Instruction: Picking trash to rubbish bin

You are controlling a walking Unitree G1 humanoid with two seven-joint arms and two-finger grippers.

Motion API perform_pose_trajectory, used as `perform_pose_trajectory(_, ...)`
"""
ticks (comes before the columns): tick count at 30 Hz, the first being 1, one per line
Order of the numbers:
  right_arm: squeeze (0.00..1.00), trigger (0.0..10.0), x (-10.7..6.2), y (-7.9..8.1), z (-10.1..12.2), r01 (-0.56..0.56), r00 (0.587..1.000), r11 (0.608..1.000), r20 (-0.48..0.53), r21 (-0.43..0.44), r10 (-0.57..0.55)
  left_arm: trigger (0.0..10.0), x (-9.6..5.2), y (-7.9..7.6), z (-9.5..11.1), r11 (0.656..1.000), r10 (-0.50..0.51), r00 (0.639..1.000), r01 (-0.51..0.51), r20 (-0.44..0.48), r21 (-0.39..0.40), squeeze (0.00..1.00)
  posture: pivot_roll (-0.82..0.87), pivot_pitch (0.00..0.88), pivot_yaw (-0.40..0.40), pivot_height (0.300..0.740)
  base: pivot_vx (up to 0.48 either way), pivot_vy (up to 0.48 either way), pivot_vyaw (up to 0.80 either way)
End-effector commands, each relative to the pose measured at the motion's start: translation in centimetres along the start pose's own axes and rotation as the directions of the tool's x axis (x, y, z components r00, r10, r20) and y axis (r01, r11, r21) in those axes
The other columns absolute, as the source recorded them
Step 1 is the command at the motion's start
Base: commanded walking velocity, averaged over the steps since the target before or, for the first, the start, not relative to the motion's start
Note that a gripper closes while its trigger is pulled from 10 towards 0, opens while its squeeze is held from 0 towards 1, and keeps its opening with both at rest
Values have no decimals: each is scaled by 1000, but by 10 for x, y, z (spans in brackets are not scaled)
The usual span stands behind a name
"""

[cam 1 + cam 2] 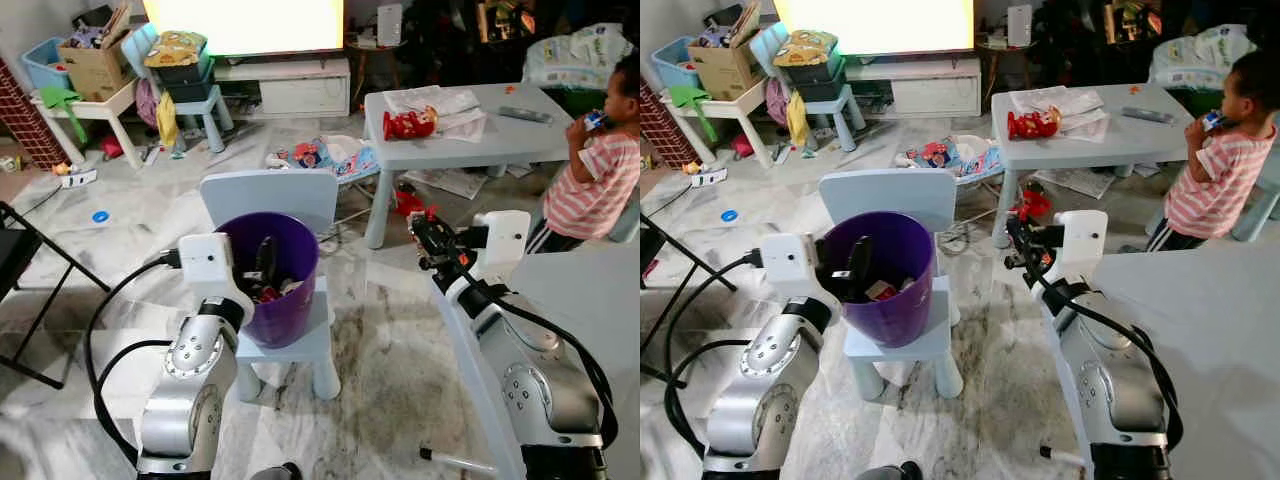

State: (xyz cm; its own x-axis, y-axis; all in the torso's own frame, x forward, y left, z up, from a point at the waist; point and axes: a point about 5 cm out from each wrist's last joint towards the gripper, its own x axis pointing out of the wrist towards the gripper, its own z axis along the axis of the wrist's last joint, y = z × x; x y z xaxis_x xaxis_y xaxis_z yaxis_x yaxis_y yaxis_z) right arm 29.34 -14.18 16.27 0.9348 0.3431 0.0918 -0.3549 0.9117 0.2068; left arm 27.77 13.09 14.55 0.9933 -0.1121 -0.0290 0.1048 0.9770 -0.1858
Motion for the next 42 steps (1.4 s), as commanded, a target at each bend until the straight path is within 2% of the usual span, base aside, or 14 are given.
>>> perform_pose_trajectory(1,0,0,0,-1,6,-5,1000,1000,23,-7,5,10000,2,0,1,1000,-5,1000,5,-3,-1,0,32,77,19,740,0,0,0)
perform_pose_trajectory(25,0,0,0,-2,9,-8,1000,1000,27,-17,8,10000,3,-4,-1,1000,-16,1000,16,-9,-9,0,21,73,14,740,0,381,0)
perform_pose_trajectory(33,0,0,0,-2,10,-13,1000,1000,27,-24,13,10000,4,-7,1,999,-37,999,37,20,-1,0,18,72,9,740,0,0,0)
perform_pose_trajectory(42,0,0,1,-1,11,-16,999,999,28,-32,17,10000,5,-7,1,999,-41,999,41,24,0,0,15,71,8,740,0,0,774)
